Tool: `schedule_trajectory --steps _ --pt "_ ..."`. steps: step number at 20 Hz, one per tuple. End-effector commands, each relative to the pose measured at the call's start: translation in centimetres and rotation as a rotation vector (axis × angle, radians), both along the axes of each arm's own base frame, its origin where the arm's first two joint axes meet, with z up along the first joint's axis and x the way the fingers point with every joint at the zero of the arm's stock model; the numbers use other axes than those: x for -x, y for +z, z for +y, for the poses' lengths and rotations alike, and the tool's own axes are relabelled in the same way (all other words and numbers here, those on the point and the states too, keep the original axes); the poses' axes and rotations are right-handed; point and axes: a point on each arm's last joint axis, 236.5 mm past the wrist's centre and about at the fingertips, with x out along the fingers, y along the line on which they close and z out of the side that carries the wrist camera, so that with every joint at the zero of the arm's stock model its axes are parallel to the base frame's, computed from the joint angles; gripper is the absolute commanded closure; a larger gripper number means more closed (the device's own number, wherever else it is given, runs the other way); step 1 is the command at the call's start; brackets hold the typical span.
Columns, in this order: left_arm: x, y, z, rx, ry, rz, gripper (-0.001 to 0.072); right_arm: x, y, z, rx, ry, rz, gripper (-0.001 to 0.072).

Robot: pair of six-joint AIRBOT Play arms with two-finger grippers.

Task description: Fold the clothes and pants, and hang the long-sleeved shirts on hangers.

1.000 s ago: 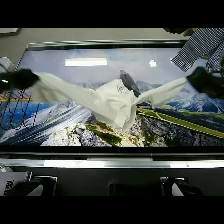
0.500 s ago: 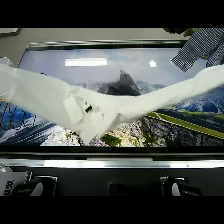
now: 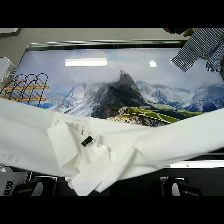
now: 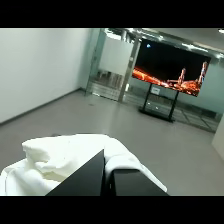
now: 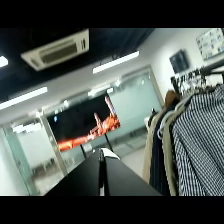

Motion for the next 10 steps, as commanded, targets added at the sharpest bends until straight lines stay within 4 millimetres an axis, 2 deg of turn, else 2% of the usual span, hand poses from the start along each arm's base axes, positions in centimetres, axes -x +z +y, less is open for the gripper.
schedule_trajectory --steps 1,3,4,5,7,10 --pt "0.7 0.7 1.7 0.031 0.068 -0.039 0.0688 1.1 2.2 -0.6 -0.01 -0.019 -0.108 0.0688" --pt "-1.1 0.0 1.9 0.05 0.06 -0.008 0.0688 -0.9 2.5 -1.1 -0.022 -0.004 -0.119 0.0688" --pt "-2.7 -0.8 2.0 0.082 0.044 0.018 0.0688 -2.8 2.2 -1.6 -0.047 0.01 -0.105 0.0688" --pt "-4.6 -1.9 1.9 0.103 0.024 0.055 0.0688 -5.5 1.3 -2.3 -0.083 0.024 -0.069 0.0688" --pt "-10.0 -5.3 1.6 0.159 -0.033 0.163 0.0688 -12.1 -1.7 -4.0 -0.169 0.058 0.035 0.0688" --pt "-18.6 -11.4 2.2 0.228 -0.07 0.301 0.0688 -23.8 -8.3 -6.5 -0.29 0.11 0.193 0.0688"
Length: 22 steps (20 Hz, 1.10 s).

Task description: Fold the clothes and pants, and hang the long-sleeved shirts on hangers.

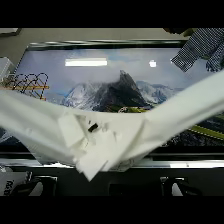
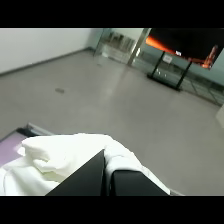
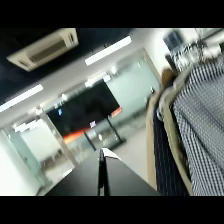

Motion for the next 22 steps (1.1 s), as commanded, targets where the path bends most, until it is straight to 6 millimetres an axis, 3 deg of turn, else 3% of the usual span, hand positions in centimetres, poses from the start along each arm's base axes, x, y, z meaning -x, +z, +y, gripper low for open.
schedule_trajectory --steps 1,4,6,8,10,12,15,18,19,20,22 --pt "-9.5 -6.3 0.5 0.085 -0.049 0.109 0.0688 -12.7 -7.4 -2.3 -0.165 0.094 0.123 0.0688" --pt "-17.9 -12.1 0.7 0.097 -0.071 0.159 0.0688 -21.7 -14.4 -3.4 -0.332 0.184 0.162 0.0687" --pt "-22.5 -17.9 -0.1 0.11 -0.096 0.242 0.0688 -26.6 -21.5 -2.8 -0.437 0.223 0.29 0.0687" --pt "-25.9 -24.8 -1.8 0.128 -0.128 0.37 0.0688 -30.2 -28.6 -0.4 -0.473 0.257 0.449 0.0687" --pt "-28.0 -30.9 -4.0 0.134 -0.164 0.474 0.0688 -32.4 -35.0 2.9 -0.497 0.299 0.596 0.0687" --pt "-29.2 -35.9 -6.0 0.136 -0.191 0.561 0.0688 -33.4 -40.5 6.4 -0.497 0.34 0.739 0.0686" --pt "-29.9 -40.8 -7.5 0.141 -0.211 0.646 0.0688 -33.0 -46.7 10.6 -0.499 0.386 0.93 0.0686" --pt "-28.8 -43.0 -8.0 0.167 -0.216 0.731 0.0685 -31.2 -50.2 12.2 -0.502 0.406 1.084 0.065" --pt "-28.1 -43.4 -7.8 0.172 -0.213 0.767 0.0656 -30.6 -50.6 12.3 -0.512 0.407 1.115 0.054" --pt "-27.1 -43.7 -7.4 0.178 -0.207 0.816 0.0548 -29.9 -50.8 12.3 -0.524 0.411 1.148 0.0423" --pt "-24.7 -44.0 -5.6 0.191 -0.182 0.93 0.025 -27.9 -50.0 11.9 -0.518 0.437 1.21 0.0351"
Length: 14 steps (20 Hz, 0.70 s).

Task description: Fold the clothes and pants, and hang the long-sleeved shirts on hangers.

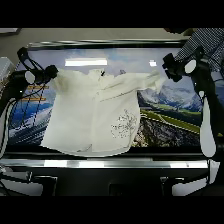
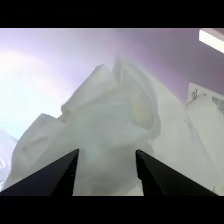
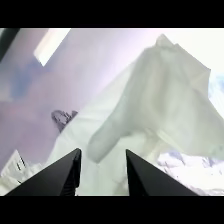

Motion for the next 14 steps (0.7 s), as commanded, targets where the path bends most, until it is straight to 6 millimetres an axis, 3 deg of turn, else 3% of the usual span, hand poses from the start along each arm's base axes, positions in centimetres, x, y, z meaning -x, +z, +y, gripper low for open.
schedule_trajectory --steps 1,4,6,9,11,13,14 --pt "4.4 -1.7 2.5 -0.025 -0.007 0.222 0.0226 3.8 -0.2 -0.1 -0.001 0.089 0.13 0.0351" --pt "9.1 -0.3 7.5 -0.076 -0.025 0.366 0.0227 7.9 3.5 -4.5 0.061 0.147 0.149 0.0287" --pt "13.0 0.6 11.0 -0.07 -0.001 0.459 0.0228 11.4 5.8 -7.9 0.14 0.196 0.161 0.0289" --pt "18.0 1.5 13.9 0.075 0.093 0.484 0.023 17.0 6.8 -10.5 0.211 0.295 0.225 0.0302" --pt "21.1 1.1 15.5 0.109 0.164 0.481 0.023 20.2 4.9 -9.3 0.175 0.381 0.27 0.0301" --pt "24.3 -0.4 15.8 0.146 0.21 0.517 0.0231 23.1 1.3 -5.4 0.03 0.478 0.311 0.0298" --pt "25.6 -1.3 15.7 0.163 0.222 0.545 0.023 24.5 -0.4 -2.5 -0.093 0.529 0.307 0.0298"
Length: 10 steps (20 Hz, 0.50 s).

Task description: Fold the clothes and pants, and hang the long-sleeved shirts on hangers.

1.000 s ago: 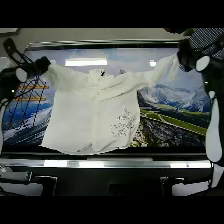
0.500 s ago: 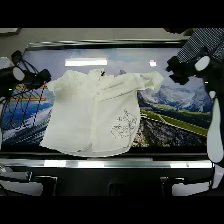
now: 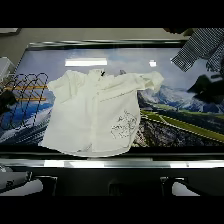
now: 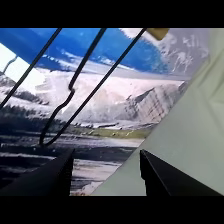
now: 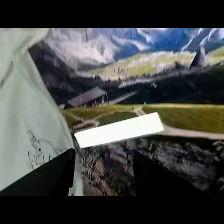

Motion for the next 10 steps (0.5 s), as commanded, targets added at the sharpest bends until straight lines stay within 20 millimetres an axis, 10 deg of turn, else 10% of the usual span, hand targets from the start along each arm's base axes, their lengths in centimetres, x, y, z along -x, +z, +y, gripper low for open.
schedule_trajectory --steps 1,10 --pt "5.5 -2.3 -0.3 0.078 0.065 0.081 0.0231 5.8 -4.3 7.5 -0.307 0.158 0.076 0.0298" --pt "12.2 -5.9 -4.4 0.225 -0.039 0.343 0.023 15.5 -18.5 20.2 -0.429 0.188 0.306 0.0262"
